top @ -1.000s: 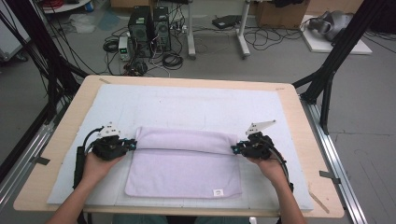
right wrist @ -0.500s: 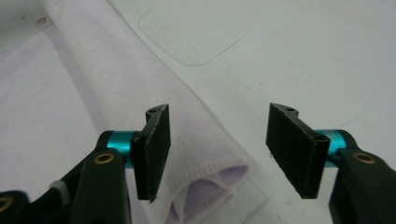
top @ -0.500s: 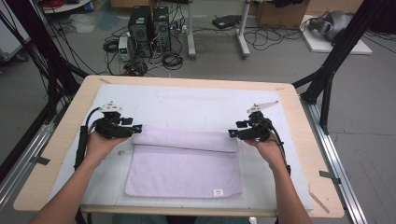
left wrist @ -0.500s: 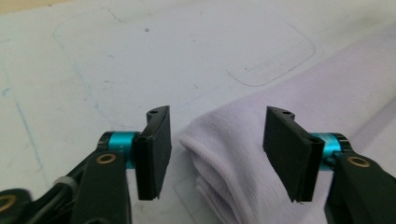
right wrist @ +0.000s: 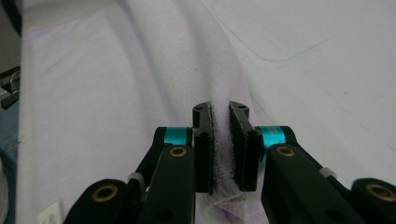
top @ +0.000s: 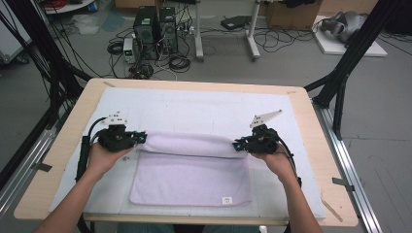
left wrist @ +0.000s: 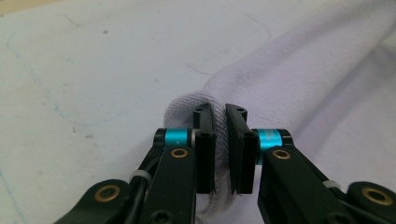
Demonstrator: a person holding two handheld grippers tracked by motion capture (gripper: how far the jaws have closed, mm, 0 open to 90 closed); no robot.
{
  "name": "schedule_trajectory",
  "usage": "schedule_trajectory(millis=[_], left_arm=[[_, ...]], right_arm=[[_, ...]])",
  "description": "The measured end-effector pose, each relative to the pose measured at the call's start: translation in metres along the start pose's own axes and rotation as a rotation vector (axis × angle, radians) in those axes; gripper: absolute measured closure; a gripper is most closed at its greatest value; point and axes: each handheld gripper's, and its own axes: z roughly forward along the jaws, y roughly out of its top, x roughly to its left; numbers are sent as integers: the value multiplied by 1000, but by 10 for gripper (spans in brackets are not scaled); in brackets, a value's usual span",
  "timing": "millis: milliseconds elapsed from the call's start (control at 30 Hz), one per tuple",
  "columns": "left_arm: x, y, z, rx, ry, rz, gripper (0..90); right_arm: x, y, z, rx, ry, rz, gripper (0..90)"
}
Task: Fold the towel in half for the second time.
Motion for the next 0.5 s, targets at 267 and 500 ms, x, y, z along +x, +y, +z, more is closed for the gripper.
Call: schedule_trajectory(millis=[267, 500], left_arm=[[-28, -38, -34, 39, -41, 55, 632], [-24, -27, -27, 28, -12, 41, 497]], right_arm=[[39, -37, -12, 57, 25, -49, 649], [37, -34, -16, -28, 4, -13, 574]])
